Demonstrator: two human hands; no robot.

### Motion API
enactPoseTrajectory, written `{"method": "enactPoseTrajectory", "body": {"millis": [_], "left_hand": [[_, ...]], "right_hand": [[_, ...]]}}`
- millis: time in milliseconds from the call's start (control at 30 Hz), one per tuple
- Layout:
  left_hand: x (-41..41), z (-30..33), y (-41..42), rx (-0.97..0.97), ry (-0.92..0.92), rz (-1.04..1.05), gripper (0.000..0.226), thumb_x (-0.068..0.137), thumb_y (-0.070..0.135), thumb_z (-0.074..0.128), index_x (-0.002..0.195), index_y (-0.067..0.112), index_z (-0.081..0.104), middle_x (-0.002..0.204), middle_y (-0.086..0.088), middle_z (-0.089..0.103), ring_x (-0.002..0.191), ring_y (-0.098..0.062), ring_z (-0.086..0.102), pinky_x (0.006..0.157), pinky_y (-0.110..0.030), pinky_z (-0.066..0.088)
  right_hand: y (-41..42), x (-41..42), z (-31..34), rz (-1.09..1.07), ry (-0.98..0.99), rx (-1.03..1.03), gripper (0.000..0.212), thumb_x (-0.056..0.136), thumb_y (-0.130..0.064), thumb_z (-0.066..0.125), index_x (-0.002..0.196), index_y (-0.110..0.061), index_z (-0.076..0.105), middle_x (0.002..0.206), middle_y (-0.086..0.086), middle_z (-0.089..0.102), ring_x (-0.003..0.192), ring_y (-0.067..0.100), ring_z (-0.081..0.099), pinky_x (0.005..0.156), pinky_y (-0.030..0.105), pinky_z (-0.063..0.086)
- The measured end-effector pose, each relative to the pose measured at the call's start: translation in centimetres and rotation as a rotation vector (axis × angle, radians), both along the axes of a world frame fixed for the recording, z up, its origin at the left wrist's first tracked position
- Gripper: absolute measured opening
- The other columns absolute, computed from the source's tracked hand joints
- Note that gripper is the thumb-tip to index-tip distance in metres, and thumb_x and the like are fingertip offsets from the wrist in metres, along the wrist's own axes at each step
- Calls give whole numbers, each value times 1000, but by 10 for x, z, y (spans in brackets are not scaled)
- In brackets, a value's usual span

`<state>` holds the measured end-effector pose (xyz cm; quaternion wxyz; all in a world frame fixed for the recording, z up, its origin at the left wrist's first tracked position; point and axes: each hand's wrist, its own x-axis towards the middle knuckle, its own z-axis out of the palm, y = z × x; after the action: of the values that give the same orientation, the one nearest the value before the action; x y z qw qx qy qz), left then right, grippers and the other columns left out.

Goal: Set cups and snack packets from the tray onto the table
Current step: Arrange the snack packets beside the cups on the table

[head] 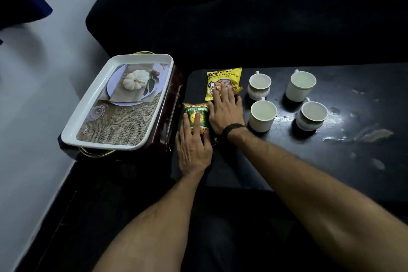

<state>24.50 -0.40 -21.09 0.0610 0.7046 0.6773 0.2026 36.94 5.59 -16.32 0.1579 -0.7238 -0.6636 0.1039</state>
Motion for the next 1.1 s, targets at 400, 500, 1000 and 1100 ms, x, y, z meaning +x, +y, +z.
{"method": "enactPoseTrajectory", "body": {"millis": [400, 500, 1000, 1100], "left_hand": [[-1, 3, -1, -6, -6, -19, 61, 97, 44, 39, 155, 31, 24, 162, -9, 21, 146, -24, 27, 116, -46, 28], [0, 4, -1, -9, -6, -18, 60, 97, 45, 38, 154, 32, 24, 162, -8, 21, 145, -23, 28, 117, -46, 27], [0, 5, -2, 24, 24, -27, 62, 97, 53, 31, 154, 29, 25, 162, -9, 20, 147, -25, 26, 118, -47, 24], [-1, 6, -2, 7, 16, -41, 62, 98, 53, 28, 155, 29, 22, 164, -7, 16, 150, -23, 18, 121, -47, 16]], "right_hand": [[-55, 0, -26, -95, -47, 5, 58, 98, -47, 25, 150, -24, 29, 162, 10, 17, 150, 32, 14, 120, 51, 14], [-50, 0, -24, -98, -46, -19, 58, 99, -47, 24, 152, -23, 26, 163, 11, 14, 151, 31, 10, 121, 50, 11], [-55, -2, -21, -87, -35, -44, 65, 99, -50, 21, 156, -18, 12, 164, 11, 2, 152, 28, 0, 122, 49, 2], [-58, -4, -17, -86, -20, -61, 67, 100, -48, 20, 156, -13, 9, 164, 12, 3, 152, 28, -1, 123, 48, 1]]}}
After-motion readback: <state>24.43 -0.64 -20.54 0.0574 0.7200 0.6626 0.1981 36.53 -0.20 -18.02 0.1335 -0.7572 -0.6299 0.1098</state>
